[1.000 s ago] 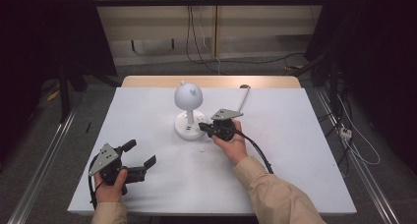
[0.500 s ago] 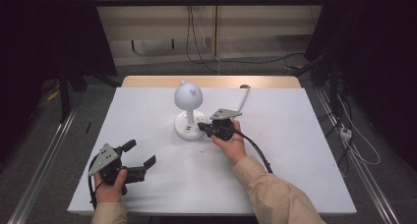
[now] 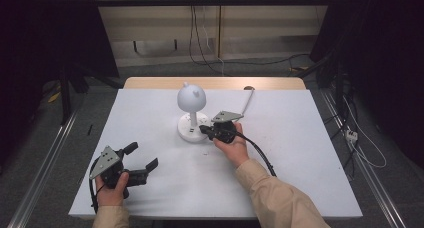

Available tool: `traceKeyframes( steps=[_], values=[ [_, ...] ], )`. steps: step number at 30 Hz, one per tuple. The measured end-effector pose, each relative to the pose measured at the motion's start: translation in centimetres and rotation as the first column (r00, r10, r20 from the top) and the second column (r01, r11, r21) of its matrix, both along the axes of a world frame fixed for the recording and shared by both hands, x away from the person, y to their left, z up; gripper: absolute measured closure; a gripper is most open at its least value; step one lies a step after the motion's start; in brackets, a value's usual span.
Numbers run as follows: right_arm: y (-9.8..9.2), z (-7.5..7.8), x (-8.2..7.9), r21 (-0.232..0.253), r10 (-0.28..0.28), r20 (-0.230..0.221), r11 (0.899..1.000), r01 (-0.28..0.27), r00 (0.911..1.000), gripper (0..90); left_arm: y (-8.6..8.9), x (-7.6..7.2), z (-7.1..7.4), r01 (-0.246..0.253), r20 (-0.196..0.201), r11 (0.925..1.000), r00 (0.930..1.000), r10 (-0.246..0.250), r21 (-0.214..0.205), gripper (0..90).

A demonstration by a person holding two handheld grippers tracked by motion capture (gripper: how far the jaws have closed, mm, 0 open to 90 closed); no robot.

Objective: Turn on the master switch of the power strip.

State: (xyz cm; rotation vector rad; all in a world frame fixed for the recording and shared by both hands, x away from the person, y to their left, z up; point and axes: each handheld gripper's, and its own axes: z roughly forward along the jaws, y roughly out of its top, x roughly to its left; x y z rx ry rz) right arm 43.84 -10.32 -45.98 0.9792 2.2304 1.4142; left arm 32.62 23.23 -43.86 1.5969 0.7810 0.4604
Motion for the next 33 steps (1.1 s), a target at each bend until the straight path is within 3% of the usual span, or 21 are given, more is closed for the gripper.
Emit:
traceKeyframes(
  steps=[33],
  values=[
    [0.08, -0.20, 0.09, -0.007, 0.009, 0.016, 1.000, -0.009, 0.9998, 90.0, -0.11, 0.01, 0.00, 0.004, 0.001, 1.0000, 1.0000, -0.004, 0.001, 3.7]
  ],
)
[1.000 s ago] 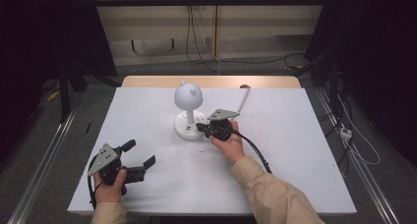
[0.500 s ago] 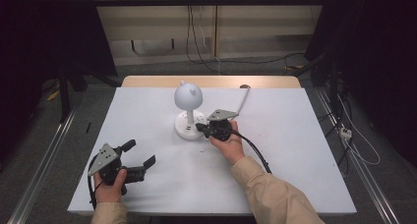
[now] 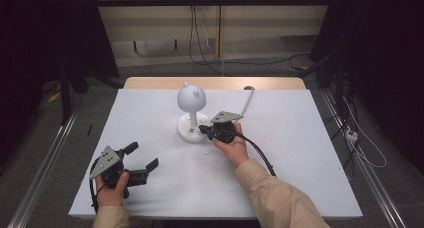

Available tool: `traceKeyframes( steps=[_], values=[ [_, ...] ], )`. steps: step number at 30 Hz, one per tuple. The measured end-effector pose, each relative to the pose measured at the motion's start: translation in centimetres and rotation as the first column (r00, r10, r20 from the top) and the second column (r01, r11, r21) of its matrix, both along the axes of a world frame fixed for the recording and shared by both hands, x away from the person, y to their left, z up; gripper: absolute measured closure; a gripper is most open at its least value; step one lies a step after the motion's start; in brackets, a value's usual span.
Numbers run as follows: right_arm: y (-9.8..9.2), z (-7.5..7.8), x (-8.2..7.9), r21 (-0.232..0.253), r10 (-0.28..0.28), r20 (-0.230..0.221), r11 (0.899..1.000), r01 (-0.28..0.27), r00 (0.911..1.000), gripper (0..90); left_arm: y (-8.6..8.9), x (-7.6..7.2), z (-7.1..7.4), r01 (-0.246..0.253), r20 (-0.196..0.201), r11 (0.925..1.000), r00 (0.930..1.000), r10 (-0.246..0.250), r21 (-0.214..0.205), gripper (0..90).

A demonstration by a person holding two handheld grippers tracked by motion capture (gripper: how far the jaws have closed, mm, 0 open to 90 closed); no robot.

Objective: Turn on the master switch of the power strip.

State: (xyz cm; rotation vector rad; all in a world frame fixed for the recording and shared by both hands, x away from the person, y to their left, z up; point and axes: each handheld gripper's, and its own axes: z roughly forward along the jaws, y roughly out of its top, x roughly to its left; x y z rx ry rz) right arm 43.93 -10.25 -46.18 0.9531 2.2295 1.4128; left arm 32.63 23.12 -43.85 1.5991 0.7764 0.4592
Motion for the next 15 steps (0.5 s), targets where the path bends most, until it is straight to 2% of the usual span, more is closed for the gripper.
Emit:
traceKeyframes(
  steps=[15],
  values=[
    [-0.01, -0.15, 0.03, -0.010, 0.014, 0.009, 1.000, -0.014, 0.9999, 90.0, -0.09, -0.02, 0.01, 0.002, 0.001, 1.0000, 1.0000, -0.002, 0.002, 3.7]
  ],
)
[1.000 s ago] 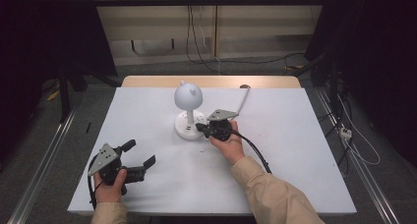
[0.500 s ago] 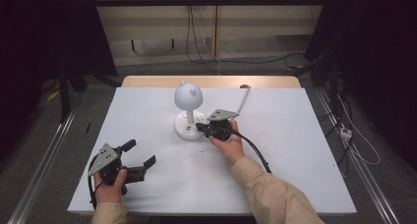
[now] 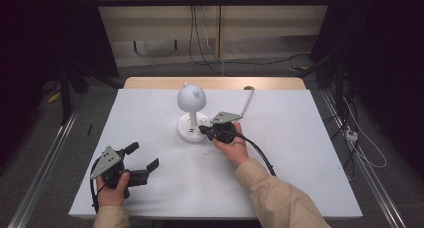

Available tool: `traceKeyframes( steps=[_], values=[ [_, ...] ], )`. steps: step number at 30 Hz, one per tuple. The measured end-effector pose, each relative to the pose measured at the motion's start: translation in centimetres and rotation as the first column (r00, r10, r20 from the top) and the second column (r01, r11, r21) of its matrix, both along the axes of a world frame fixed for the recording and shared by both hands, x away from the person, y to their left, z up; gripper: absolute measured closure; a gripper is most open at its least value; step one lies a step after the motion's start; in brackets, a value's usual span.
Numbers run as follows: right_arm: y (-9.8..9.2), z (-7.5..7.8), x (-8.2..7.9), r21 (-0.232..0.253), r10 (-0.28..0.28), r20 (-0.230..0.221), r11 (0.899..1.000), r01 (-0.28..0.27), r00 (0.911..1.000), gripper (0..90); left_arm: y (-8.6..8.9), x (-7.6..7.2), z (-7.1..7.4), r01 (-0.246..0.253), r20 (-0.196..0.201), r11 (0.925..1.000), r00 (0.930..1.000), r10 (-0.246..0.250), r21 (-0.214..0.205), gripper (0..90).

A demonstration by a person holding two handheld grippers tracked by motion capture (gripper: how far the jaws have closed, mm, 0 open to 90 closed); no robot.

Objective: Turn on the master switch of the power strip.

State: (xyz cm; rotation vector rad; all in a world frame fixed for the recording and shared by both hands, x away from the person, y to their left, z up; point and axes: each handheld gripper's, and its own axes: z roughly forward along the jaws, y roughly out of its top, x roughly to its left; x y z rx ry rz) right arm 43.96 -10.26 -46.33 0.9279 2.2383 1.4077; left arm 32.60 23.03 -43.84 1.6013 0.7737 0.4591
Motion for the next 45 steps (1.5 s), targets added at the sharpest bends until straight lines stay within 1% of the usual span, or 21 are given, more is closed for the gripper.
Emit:
traceKeyframes(
  steps=[3, 7, 12, 14, 19, 23, 25, 30, 31, 32, 33, 36, 37, 40, 42, 44, 45],
  values=[
    [0.00, -0.02, -0.01, -0.001, 0.001, 0.000, 1.000, -0.001, 1.0000, 90.0, 0.00, 0.02, -0.01, 0.000, 0.000, 1.0000, 1.0000, 0.000, 0.001, 3.7],
    [-0.01, -0.02, 0.04, 0.004, -0.001, -0.010, 1.000, 0.001, 1.0000, 90.0, -0.05, 0.02, 0.00, 0.002, 0.000, 1.0000, 1.0000, -0.002, 0.001, 3.7],
    [0.28, -0.07, 0.18, 0.011, 0.015, -0.021, 1.000, -0.015, 0.9997, 90.0, -0.12, 0.02, -0.01, 0.003, 0.000, 1.0000, 1.0000, -0.003, 0.003, 3.7],
    [0.55, -0.05, 0.18, 0.002, 0.012, -0.014, 1.000, -0.012, 0.9998, 90.0, -0.08, 0.01, 0.00, 0.003, 0.000, 1.0000, 1.0000, -0.003, 0.003, 3.7],
    [0.64, -0.09, 0.25, 0.001, 0.007, -0.009, 1.000, -0.007, 0.9999, 90.0, 0.17, -0.07, -0.04, -0.002, -0.001, 1.0000, 1.0000, 0.002, 0.004, 3.7],
    [0.62, -0.13, 0.41, 0.005, 0.003, -0.018, 1.000, -0.003, 0.9998, 90.0, 0.32, -0.16, 0.00, -0.004, 0.003, 1.0000, 1.0000, 0.004, 0.004, 3.7],
    [0.61, -0.15, 0.46, 0.001, 0.007, -0.012, 1.000, -0.007, 0.9999, 90.0, 0.29, -0.21, 0.00, -0.004, 0.002, 1.0000, 1.0000, 0.004, 0.004, 3.7],
    [0.58, -0.17, 0.43, 0.004, 0.006, -0.015, 1.000, -0.006, 0.9999, 90.0, 0.20, -0.29, 0.00, -0.004, 0.002, 1.0000, 1.0000, 0.004, 0.009, 3.8],
    [0.65, -0.15, 0.38, -0.005, 0.004, -0.008, 1.000, -0.004, 1.0000, 90.0, 0.22, -0.33, 0.01, -0.003, 0.003, 1.0000, 1.0000, 0.003, 0.009, 3.8],
    [0.70, -0.13, 0.37, -0.029, 0.007, 0.001, 1.000, -0.007, 1.0000, 90.0, 0.29, -0.35, 0.02, -0.002, 0.004, 0.9999, 1.0000, 0.002, 0.011, 3.8],
    [0.65, -0.16, 0.40, -0.022, 0.007, -0.004, 1.000, -0.007, 1.0000, 90.0, 0.35, -0.36, 0.01, -0.005, 0.005, 0.9999, 1.0000, 0.005, 0.011, 3.9],
    [0.60, -0.15, 0.39, -0.020, 0.014, -0.003, 1.000, -0.014, 0.9999, 90.0, 0.52, -0.42, -0.04, -0.013, 0.003, 0.9999, 0.9999, 0.013, 0.008, 3.9],
    [0.61, -0.10, 0.39, -0.024, 0.020, 0.002, 1.000, -0.020, 0.9998, 90.0, 0.57, -0.42, -0.07, -0.014, 0.002, 0.9999, 0.9999, 0.014, 0.008, 3.9],
    [0.42, 0.38, 0.19, -0.042, 0.016, -0.013, 0.999, -0.017, 0.9998, 90.0, 0.60, -0.42, -0.10, -0.014, 0.002, 0.9999, 0.9999, 0.014, 0.006, 3.8],
    [0.23, 0.30, 0.03, -0.031, 0.018, -0.003, 0.999, -0.018, 0.9998, 90.0, 0.62, -0.37, -0.09, -0.016, 0.002, 0.9999, 0.9999, 0.016, 0.004, 3.8],
    [-0.08, 0.39, 0.02, 0.009, 0.002, 0.005, 1.000, -0.002, 1.0000, 90.0, 0.59, -0.32, -0.08, -0.018, 0.003, 0.9998, 0.9998, 0.018, 0.004, 3.8],
    [-0.25, 0.51, 0.01, 0.024, -0.007, 0.001, 1.000, 0.007, 1.0000, 90.0, 0.54, -0.29, -0.10, -0.015, 0.001, 0.9999, 0.9999, 0.015, 0.003, 3.8]
  ],
)
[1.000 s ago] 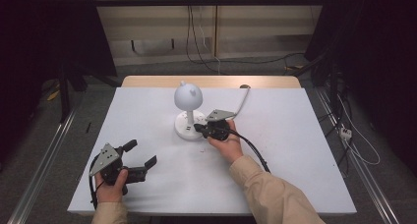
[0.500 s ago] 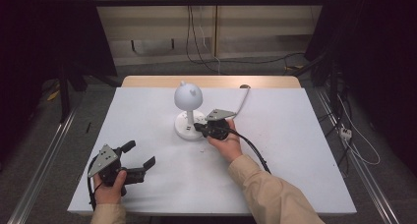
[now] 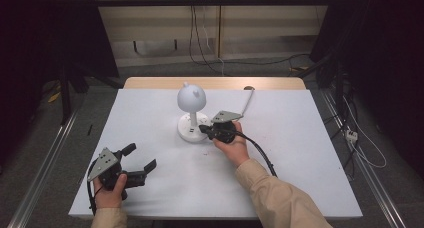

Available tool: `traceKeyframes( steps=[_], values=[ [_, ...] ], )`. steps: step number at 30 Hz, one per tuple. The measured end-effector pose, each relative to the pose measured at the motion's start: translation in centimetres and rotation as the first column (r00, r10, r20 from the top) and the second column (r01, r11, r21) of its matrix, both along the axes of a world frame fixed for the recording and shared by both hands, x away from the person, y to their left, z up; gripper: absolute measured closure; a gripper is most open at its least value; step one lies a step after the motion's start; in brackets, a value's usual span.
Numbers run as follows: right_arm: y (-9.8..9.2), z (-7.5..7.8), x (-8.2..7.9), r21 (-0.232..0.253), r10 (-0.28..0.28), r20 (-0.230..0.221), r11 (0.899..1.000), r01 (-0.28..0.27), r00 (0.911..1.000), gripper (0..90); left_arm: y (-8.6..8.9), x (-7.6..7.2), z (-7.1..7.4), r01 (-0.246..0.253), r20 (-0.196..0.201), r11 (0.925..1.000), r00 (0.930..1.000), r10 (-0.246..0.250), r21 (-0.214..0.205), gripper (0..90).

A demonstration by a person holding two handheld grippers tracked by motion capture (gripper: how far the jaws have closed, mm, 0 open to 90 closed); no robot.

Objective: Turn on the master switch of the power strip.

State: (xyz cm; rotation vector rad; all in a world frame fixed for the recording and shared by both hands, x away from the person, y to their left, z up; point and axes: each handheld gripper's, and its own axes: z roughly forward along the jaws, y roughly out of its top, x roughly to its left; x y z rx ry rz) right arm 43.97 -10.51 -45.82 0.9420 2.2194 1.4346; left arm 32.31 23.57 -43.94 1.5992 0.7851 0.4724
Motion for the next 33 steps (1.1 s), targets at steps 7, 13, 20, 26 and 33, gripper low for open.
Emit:
traceKeyframes(
  steps=[7, 13, 20, 26, 33],
  values=[
    [-0.5, 0.5, -0.3, 0.003, -0.009, -0.010, 1.000, 0.009, 0.9999, 87.8, -0.2, 0.1, 0.0, 0.008, -0.003, 1.0000, 1.0000, -0.008, 0.003, 3.8],
    [-0.4, 0.8, -0.6, 0.028, -0.017, -0.026, 0.999, 0.018, 0.9995, 77.4, -0.2, 0.1, 0.0, 0.004, -0.004, 1.0000, 1.0000, -0.004, -0.003, 3.7],
    [-0.8, 1.1, -1.4, 0.047, -0.004, -0.044, 0.999, 0.006, 0.9990, 55.8, -0.2, 0.1, 0.0, 0.011, -0.005, 0.9999, 0.9999, -0.011, 0.005, 3.7],
    [-2.2, 1.3, -2.2, 0.082, -0.032, -0.066, 0.996, 0.038, 0.9973, 39.2, -0.2, -0.1, 0.0, 0.007, -0.005, 1.0000, 1.0000, -0.006, 0.006, 3.8],
    [-3.8, 1.5, -3.1, 0.077, -0.050, -0.067, 0.996, 0.055, 0.9965, 32.4, -0.2, -0.1, 0.0, 0.005, -0.004, 0.9999, 1.0000, -0.005, 0.011, 3.8]
  ],
)
